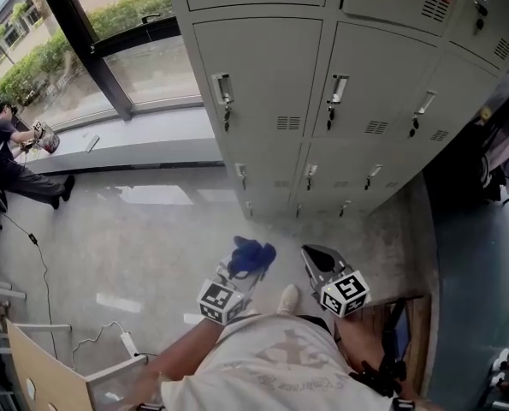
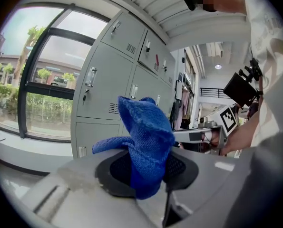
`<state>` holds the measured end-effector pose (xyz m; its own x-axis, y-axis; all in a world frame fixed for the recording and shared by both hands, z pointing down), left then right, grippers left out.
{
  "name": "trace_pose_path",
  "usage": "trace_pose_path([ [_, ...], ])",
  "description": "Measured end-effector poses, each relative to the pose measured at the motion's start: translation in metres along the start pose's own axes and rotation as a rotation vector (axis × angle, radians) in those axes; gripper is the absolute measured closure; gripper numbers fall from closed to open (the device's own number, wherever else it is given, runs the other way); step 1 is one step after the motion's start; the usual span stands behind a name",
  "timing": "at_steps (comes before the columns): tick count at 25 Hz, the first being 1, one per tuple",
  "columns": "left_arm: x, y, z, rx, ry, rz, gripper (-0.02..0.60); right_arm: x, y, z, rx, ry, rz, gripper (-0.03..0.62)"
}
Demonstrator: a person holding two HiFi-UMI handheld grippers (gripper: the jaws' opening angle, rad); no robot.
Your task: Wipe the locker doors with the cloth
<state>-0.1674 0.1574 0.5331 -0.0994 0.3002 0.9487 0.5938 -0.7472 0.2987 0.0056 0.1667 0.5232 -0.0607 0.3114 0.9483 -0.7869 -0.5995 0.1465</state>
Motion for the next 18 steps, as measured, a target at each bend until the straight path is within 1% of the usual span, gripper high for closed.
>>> trace_pose_path([
  [4, -0.020, 0.028, 0.006, -0.041, 0.016, 0.026, 0.457, -0.014, 0.000, 0.034, -0.040, 0.000, 0.010, 0.586],
  [7, -0.022, 0.046, 0.016, -0.069, 0.001, 0.027, 0.457, -0.022, -0.005, 0.054, -0.079, -0.004, 0.004, 0.586],
  [11, -0.023, 0.053, 0.011, -0.135, -0.013, 0.020, 0.457, -0.034, 0.010, 0.067, -0.132, -0.035, 0.003, 0.586],
  [15, -0.030, 0.059, 0.011, -0.155, -0.013, 0.022, 0.457, -0.041, 0.017, 0.074, -0.174, -0.042, 0.007, 0.588],
  [18, -0.034, 0.066, 0.011, -0.155, -0.007, 0.016, 0.457, -0.046, 0.016, 0.084, -0.169, -0.035, 0.019, 0.586],
])
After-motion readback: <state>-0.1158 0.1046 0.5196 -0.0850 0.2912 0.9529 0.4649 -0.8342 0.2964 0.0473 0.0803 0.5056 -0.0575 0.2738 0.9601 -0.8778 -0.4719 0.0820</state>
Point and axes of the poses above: the fingertips, and each gripper's own axes: y forward along the fingers, z to its right, x out of its underside, the point moved 5 cm from there along -y, backward along the fingers, and after that the axes turned 14 degrees about -x, right-handed, at the moved point
